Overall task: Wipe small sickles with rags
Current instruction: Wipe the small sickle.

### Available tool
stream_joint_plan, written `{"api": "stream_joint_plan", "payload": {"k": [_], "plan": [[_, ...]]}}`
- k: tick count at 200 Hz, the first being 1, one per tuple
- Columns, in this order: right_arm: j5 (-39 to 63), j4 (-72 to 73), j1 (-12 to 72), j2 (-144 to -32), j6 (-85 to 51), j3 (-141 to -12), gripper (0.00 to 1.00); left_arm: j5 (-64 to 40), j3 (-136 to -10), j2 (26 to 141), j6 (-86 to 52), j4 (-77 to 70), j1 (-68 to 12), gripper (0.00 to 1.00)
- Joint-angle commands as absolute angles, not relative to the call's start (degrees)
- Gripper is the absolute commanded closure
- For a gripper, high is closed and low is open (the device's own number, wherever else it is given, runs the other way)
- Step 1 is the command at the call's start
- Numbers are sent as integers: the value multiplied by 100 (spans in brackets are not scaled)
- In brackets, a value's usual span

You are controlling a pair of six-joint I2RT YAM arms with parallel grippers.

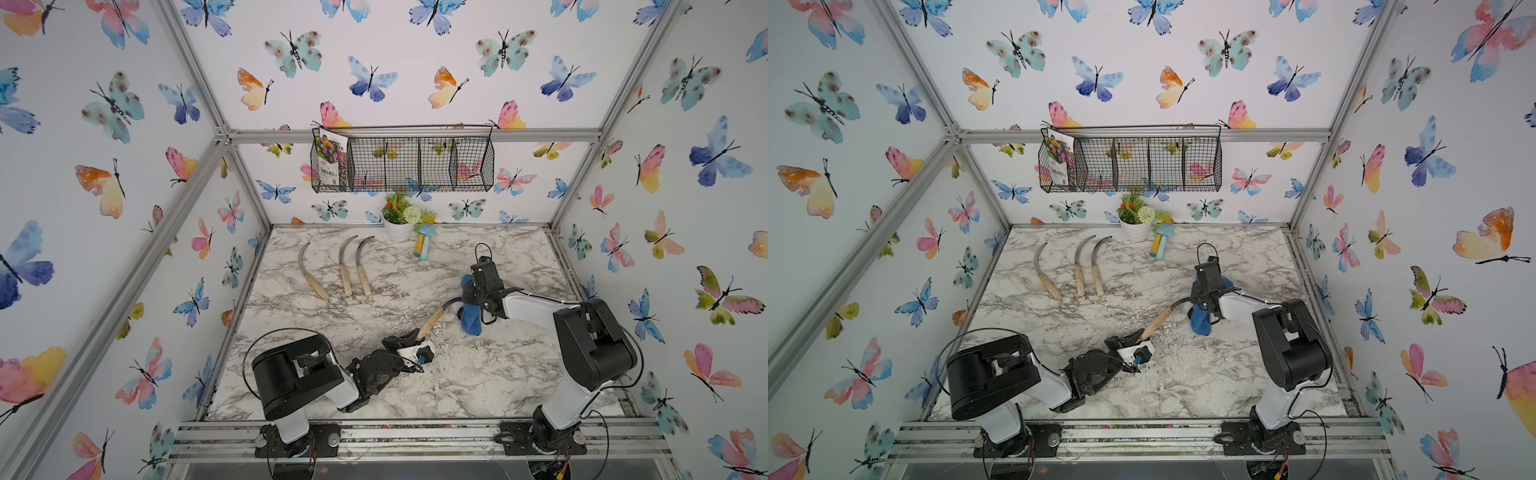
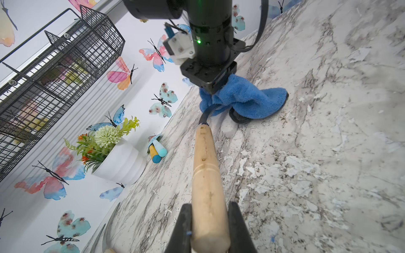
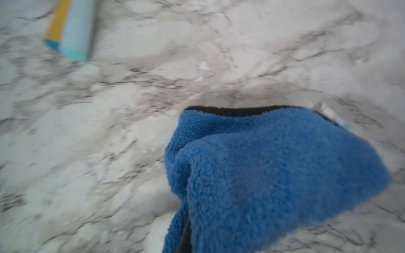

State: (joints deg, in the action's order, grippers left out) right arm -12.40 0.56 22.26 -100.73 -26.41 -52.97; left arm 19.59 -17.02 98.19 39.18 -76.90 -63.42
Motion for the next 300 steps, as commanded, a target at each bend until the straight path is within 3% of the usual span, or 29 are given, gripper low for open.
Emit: {"api": "stream_joint_plan", "payload": {"k": [1,41,113,153,224,265,300], "plan": [[-1132,-502,2171,-10378,-2734,-5277,98,1846,-1680,9695,3946,-7963,-6346,100],[-366,-218,2309,-10119,-2530,-5256,98,1841,-1678,9706,3954,-8009,-6349,100],[-433,-268,3881,-9278,-2654,-5384,98,1862,-1672,9717,3924,-8011,-6338,100],[-708,-241,3695,-9540,-2780,-5206,98,1856,-1655,9693,3894,-8016,-6324,100],[-787,-20,2143,-10325,-2993,-4768,98,1862,-1639,9668,3865,-8039,-6319,100],[-321,16,2215,-10275,-2918,-4922,98,1850,-1637,9666,3857,-8050,-6305,100],[-419,-137,2969,-9922,-2982,-5108,98,1846,-1643,9656,3834,-8051,-6301,100]]}}
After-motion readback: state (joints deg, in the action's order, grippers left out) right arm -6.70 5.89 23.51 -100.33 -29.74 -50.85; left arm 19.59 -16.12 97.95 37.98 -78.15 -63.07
